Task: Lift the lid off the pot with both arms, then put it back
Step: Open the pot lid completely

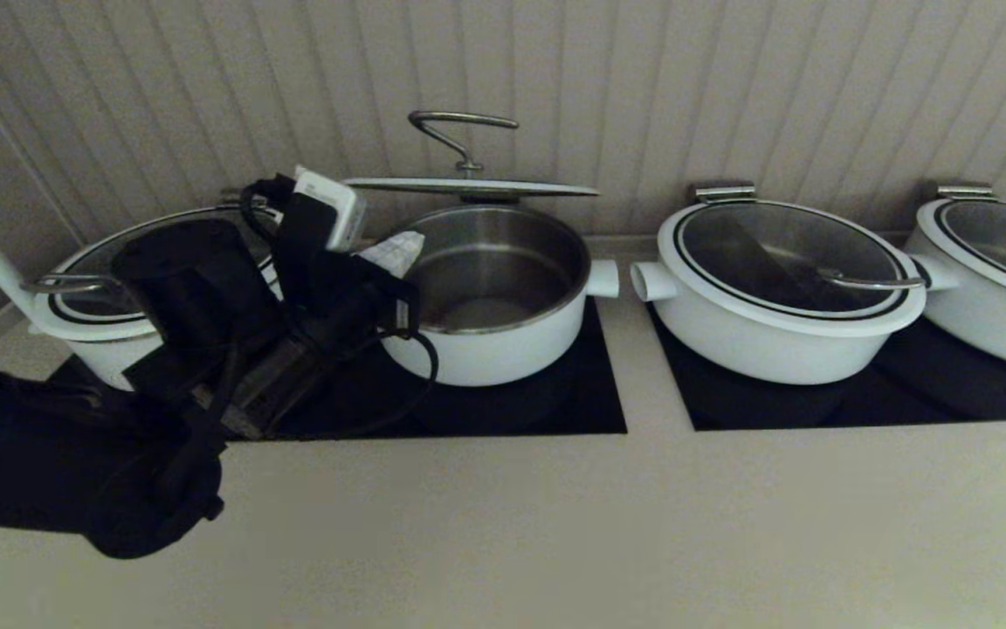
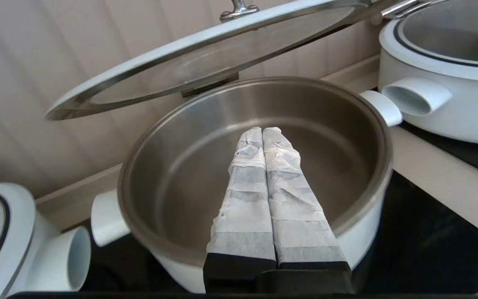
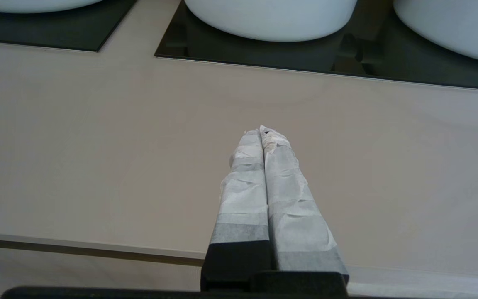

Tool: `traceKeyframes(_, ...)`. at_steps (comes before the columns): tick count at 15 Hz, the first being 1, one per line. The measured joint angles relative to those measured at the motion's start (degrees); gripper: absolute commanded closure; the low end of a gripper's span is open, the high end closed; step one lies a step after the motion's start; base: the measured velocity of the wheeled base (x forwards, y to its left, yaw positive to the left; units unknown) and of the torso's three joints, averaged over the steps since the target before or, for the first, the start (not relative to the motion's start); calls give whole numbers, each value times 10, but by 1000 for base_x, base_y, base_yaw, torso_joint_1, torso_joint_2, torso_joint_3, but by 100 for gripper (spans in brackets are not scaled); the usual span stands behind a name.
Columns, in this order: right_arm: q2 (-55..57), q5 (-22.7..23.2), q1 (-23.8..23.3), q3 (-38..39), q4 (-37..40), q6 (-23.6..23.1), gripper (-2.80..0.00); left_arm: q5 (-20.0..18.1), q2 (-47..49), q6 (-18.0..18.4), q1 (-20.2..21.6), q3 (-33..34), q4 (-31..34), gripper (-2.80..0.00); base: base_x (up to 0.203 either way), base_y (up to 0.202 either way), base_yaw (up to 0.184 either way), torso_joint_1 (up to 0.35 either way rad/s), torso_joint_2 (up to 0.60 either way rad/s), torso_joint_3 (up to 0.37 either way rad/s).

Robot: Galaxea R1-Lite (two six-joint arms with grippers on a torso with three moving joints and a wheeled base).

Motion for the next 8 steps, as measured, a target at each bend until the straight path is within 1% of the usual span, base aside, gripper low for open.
traceKeyframes(8, 0, 0, 0, 0, 0, 0, 0, 3, 36, 5, 2, -60, -1, 0, 0, 0, 0, 0, 0, 0)
